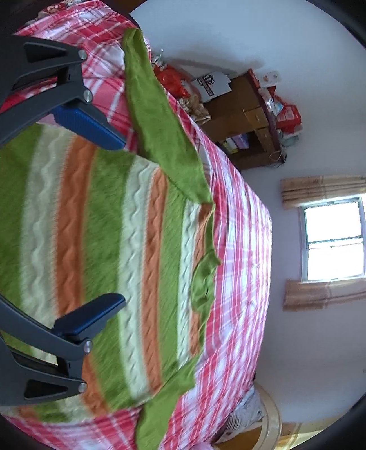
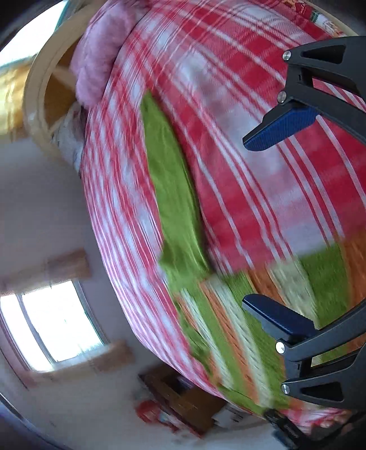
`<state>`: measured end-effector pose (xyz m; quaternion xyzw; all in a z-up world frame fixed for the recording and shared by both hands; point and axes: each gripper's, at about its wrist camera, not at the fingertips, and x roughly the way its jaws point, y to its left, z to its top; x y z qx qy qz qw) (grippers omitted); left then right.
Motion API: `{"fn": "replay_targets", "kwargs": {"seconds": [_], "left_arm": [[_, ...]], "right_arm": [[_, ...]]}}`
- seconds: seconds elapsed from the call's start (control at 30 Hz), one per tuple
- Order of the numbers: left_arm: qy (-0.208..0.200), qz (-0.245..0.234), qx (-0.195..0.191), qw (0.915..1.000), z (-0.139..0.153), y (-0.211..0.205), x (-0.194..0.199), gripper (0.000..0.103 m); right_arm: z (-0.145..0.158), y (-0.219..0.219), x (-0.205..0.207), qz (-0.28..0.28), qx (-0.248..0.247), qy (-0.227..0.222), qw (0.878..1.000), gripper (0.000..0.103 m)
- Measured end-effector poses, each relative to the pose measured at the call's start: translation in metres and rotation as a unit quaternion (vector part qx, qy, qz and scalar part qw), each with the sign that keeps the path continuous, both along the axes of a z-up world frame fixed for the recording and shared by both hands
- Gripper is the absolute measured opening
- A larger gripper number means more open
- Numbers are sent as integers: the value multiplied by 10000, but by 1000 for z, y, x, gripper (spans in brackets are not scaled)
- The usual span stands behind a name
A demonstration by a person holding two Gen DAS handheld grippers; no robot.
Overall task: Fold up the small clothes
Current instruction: 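Reach the right gripper to the green sleeve cuff and grasp it, then lift the sleeve with the right gripper and lay it across the sweater body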
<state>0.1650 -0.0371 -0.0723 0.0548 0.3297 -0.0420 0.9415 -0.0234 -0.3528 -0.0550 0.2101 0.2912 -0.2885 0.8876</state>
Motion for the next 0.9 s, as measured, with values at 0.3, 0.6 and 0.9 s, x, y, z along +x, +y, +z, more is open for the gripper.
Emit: {"fn": "replay_targets", "kwargs": {"seconds": [0.3,0.6,0.9], "left_arm": [[24,559,-11,9984,-34,18,49,103],[524,682,-190,9961,-66,27,61,103],[519,664,-245,9961,-67,26,60,103]], "right_arm": [[-21,-187,-30,-1487,1491,-559,9760,61],[-36,-269,22,-1793,1363,-186,9741,61],[-51,-286,56,-1677,1042,313,9798,26]]}}
